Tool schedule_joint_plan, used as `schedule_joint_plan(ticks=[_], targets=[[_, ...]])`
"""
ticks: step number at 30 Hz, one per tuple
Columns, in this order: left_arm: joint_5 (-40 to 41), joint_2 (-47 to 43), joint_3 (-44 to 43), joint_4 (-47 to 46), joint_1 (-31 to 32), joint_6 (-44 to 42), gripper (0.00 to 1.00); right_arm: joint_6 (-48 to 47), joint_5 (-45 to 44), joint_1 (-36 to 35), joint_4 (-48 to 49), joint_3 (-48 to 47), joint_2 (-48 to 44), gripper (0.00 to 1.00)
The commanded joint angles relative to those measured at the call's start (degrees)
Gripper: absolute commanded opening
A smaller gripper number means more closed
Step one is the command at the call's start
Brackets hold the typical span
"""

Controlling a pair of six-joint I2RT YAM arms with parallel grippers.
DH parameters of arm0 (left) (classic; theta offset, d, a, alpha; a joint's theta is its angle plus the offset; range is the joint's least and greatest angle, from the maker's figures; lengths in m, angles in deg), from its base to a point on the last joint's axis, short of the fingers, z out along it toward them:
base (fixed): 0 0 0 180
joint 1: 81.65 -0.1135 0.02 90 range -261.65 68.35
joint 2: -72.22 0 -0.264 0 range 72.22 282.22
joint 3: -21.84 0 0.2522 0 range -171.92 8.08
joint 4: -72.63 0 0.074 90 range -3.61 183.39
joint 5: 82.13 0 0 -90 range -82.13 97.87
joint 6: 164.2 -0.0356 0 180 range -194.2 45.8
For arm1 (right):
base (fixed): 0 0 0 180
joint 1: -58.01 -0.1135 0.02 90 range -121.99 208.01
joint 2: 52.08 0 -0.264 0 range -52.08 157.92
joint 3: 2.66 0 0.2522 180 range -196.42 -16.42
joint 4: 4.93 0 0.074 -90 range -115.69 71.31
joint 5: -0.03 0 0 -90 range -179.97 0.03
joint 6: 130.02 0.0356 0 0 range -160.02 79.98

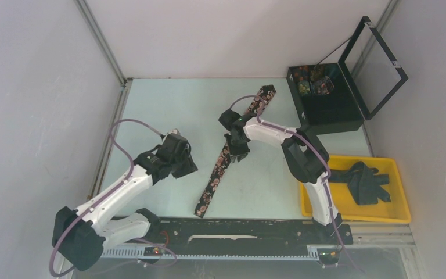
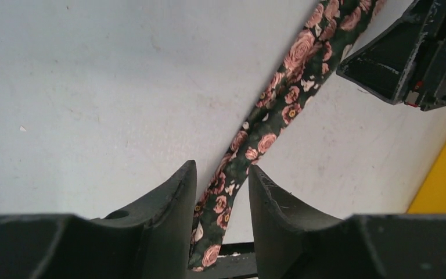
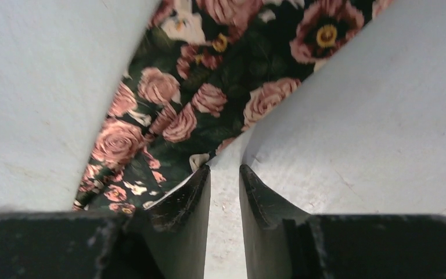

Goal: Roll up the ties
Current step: Flatten out the tie at the center of the board.

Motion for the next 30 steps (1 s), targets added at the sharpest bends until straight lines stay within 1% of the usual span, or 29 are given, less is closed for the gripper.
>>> schedule_joint_plan(ticks=[1,9,14,15,17,22,27,30], targets=[[-2.0,5.0,-3.7,-4.9,-2.2,-4.9,0.43,-1.0,-1.9,0.9,-0.8,-5.3,5.0,0.28],[-5.1,17.3,-8.8,-8.8,-5.3,-8.0,0.41,-5.4,-1.2,0.9,-1.4,-12.9,8.9,0.27],[-6.6,26.2,-15.5,-8.9,-6.9,-10.7,0.39,-6.5,0.0,2.0,-1.0,-13.3,7.1,0.27],[-7.9,27.9,-16.8,-8.2,-7.0,-11.1,0.39,-6.6,-0.2,2.3,-1.4,-13.1,5.9,0.27],[-8.7,30.3,-19.7,-7.1,-7.0,-11.7,0.38,-6.6,-0.3,3.7,-1.8,-11.9,3.3,0.27],[-9.1,33.7,-20.8,-7.5,-7.0,-12.2,0.39,-4.9,-0.1,9.8,0.0,-6.6,-3.0,0.27],[-11.1,40.2,-26.2,-7.4,-7.2,-13.6,0.38,-3.5,-1.7,15.6,0.2,-7.3,-2.0,0.26],[-11.3,43.4,-29.8,-5.9,-7.2,-14.0,0.38,-3.8,-0.1,18.8,0.1,-10.7,0.6,0.25]])
